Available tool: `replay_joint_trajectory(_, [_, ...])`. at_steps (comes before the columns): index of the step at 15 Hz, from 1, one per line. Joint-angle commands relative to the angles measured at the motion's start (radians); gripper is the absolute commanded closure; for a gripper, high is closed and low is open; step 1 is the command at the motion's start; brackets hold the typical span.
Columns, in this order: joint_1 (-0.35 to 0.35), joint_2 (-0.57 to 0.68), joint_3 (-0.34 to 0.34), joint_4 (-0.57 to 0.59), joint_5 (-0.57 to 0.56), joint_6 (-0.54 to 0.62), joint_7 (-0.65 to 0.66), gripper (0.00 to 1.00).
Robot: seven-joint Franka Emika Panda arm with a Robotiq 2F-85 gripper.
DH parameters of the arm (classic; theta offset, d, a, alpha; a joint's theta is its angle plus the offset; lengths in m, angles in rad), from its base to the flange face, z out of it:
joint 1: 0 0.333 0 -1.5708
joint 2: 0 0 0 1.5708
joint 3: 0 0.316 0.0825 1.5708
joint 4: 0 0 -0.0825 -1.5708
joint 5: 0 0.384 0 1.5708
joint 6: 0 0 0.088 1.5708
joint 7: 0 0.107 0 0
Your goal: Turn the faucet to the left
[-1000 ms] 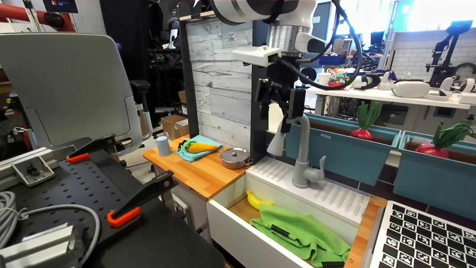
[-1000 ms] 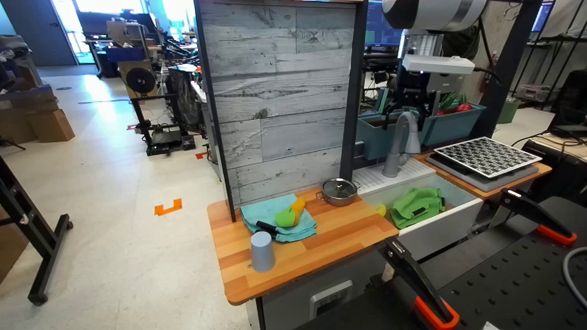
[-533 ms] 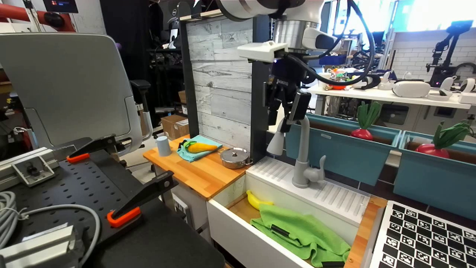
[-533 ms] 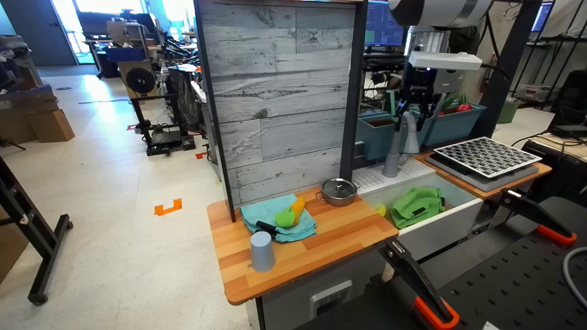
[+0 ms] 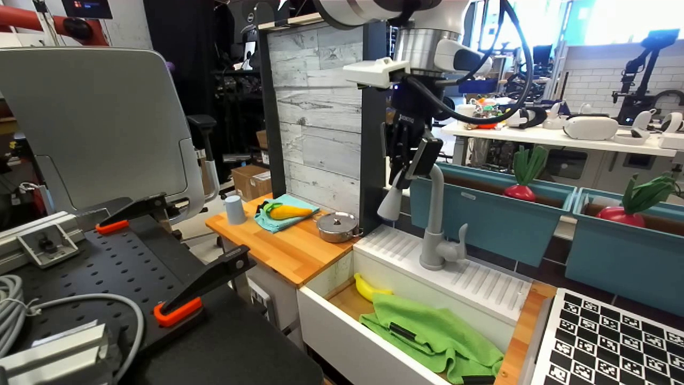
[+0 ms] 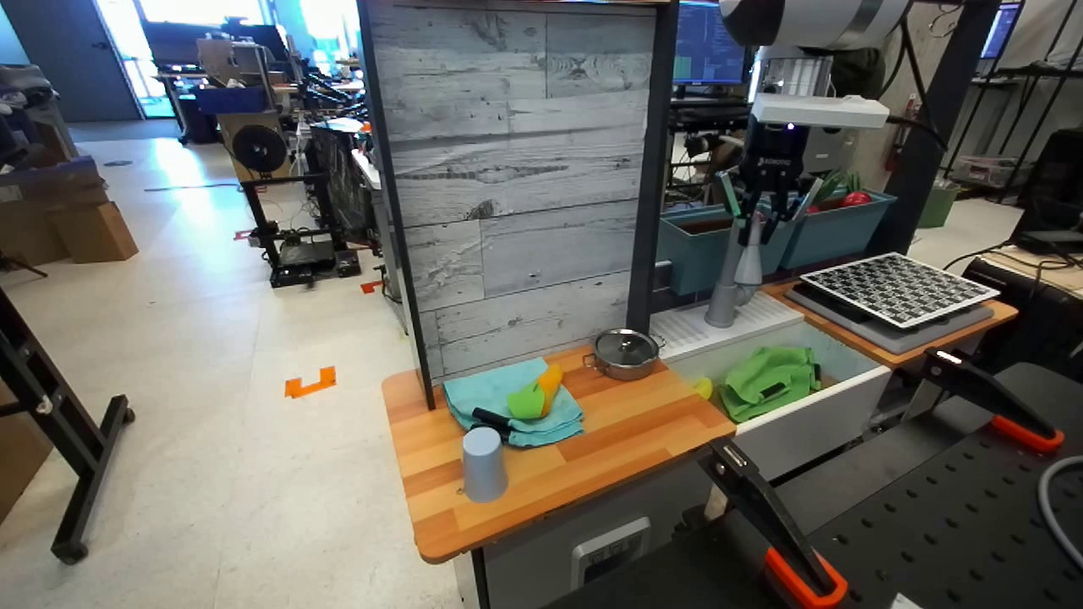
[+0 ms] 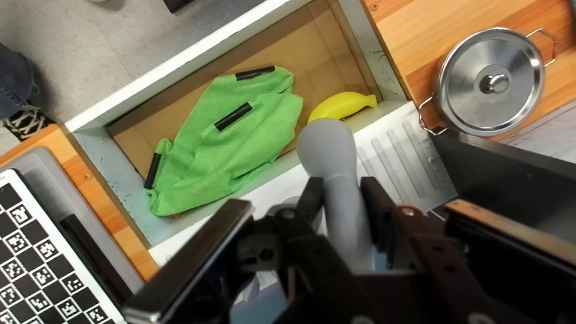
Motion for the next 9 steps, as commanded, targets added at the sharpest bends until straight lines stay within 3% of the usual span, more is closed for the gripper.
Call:
replay_joint_trajectory(1, [0.016, 0.022, 0.047, 0.047, 0.052, -0.027, 0.047, 0.93])
replay_joint_trajectory(6, [0.011, 0.032, 0.056, 0.076, 0.072, -0.032, 0.091, 0.93])
replay_joint_trajectory(7, [0.012, 0.035, 0.057, 0.082, 0.074, -0.033, 0.102, 0.48])
replay_joint_trajectory(9, [0.012, 0.035, 0.066, 0.09, 0.093, -0.028, 0.108, 0.4])
